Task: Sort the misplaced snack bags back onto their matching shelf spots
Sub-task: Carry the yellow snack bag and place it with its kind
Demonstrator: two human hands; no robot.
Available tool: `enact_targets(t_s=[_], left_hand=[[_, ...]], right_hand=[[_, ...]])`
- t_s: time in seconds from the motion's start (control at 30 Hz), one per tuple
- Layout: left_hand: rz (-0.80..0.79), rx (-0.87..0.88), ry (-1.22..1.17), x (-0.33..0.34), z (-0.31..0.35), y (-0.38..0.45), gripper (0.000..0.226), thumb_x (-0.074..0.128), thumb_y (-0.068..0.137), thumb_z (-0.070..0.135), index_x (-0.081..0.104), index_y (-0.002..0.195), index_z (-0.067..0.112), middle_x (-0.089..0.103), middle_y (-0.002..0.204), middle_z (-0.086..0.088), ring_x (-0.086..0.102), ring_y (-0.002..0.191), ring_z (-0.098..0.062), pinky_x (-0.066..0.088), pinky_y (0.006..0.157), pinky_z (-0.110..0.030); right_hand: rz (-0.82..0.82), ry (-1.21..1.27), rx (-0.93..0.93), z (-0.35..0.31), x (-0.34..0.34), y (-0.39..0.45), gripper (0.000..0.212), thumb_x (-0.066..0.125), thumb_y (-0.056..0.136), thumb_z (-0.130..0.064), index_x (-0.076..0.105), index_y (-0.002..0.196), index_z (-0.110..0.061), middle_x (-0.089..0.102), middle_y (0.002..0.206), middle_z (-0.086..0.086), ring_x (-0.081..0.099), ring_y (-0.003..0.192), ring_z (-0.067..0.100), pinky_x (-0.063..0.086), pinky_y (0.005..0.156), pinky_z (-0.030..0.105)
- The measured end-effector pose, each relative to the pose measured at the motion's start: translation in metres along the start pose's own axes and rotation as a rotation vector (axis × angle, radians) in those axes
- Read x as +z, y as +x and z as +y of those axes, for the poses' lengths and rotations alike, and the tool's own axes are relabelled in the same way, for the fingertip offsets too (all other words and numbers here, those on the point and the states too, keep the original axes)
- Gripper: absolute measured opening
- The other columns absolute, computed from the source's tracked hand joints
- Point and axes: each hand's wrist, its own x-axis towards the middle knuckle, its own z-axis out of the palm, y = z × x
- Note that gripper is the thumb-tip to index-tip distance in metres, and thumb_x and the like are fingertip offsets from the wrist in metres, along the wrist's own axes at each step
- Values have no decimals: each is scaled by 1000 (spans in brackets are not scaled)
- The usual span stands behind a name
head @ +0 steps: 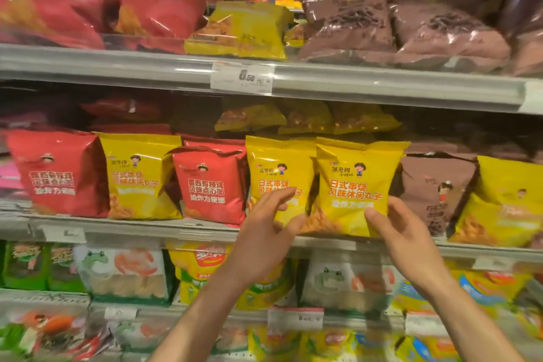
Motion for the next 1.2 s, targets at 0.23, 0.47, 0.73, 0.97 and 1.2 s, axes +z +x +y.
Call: enact_targets(t_s=[0.23,0.47,0.73,0.97,1.2], left_hand=[[-10,17,62,2,-2,-1,46,63,98,29,50,142,30,50,135,18,51,121,4,49,86,-10],[126,102,325,3,-4,0,41,67,95,25,60,136,25,51,140,15,41,131,1,17,106,-1],[180,125,415,7,-13,2,42,68,93,22,62,135,23,55,141,11,39,129,-7,28,106,-22],[160,130,414,6,-17,3,43,67,94,20,61,137,23,53,142,12,40,130,-9,31,108,-26],[196,154,402,4,-20,4,39,62,91,23,66,130,23,58,137,12,41,127,-10,30,107,-26]], right_hand=[[54,-129,33,19,-7,17,21,59,100,-26,61,121,-24,72,114,-13,67,108,7,50,100,38],[-80,-392,80,31,0,29,30,54,102,-30,56,126,-12,67,124,5,61,117,25,46,97,38],[-86,-373,150,20,-1,29,41,40,101,-55,57,108,-18,67,105,0,62,108,27,42,83,39],[-107,-412,180,17,1,32,82,32,91,-74,46,147,-15,53,149,5,49,136,25,36,112,42],[93,-441,1,16,3,4,74,54,95,-58,24,155,-25,56,130,-10,58,120,15,48,94,35]])
